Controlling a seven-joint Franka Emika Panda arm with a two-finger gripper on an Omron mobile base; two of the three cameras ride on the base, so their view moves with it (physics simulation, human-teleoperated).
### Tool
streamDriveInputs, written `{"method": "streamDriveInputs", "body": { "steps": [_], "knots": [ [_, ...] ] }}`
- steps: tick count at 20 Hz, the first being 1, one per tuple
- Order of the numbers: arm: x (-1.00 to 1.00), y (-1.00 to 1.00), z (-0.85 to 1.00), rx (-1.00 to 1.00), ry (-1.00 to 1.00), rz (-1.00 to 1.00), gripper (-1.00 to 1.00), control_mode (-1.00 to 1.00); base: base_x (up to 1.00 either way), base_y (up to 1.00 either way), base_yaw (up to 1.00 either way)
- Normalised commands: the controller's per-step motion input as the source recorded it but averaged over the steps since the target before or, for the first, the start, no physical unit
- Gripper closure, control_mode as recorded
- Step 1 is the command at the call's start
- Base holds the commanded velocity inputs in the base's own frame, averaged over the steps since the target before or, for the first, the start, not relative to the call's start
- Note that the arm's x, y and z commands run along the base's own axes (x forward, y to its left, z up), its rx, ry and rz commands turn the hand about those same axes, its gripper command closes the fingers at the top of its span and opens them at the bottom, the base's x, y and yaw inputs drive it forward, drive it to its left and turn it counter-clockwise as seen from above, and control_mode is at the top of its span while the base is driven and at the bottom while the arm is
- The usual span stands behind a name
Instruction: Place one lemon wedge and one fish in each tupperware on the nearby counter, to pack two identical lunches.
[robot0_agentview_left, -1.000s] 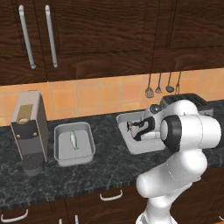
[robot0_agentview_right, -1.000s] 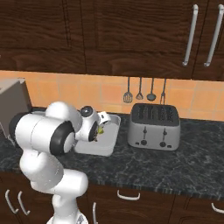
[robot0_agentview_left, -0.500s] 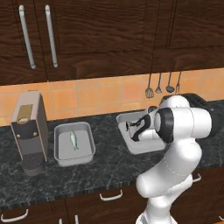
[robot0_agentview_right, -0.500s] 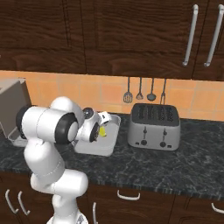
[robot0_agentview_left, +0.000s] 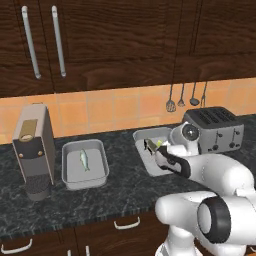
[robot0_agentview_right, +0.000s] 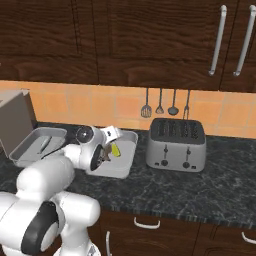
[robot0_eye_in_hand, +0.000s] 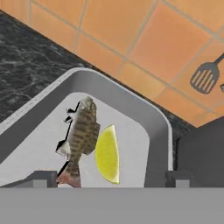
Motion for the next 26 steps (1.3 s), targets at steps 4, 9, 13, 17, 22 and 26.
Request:
{"method": "streamDriveInputs", "body": {
  "steps": [4,9,13,17,22,26],
  "knots": [
    [-0.71,0.18,0.94,0.07,-0.01,-0.08,-1.0,-1.0,0.0,0.0,0.0],
    [-0.98,0.33,0.14,0.24,0.0,-0.17,-1.0,-1.0,0.0,0.0,0.0],
    [-1.0,0.12,0.14,0.3,-0.09,-0.33,-1.0,-1.0,0.0,0.0,0.0],
    [-1.0,-0.01,0.27,0.27,-0.09,-0.34,-1.0,-1.0,0.0,0.0,0.0],
    [-0.8,-0.01,-0.51,0.09,0.0,-0.02,-1.0,-1.0,0.0,0.0,0.0],
    [-0.13,0.0,-0.68,0.01,-0.01,0.05,-1.0,-1.0,0.0,0.0,0.0]
  ]
}}
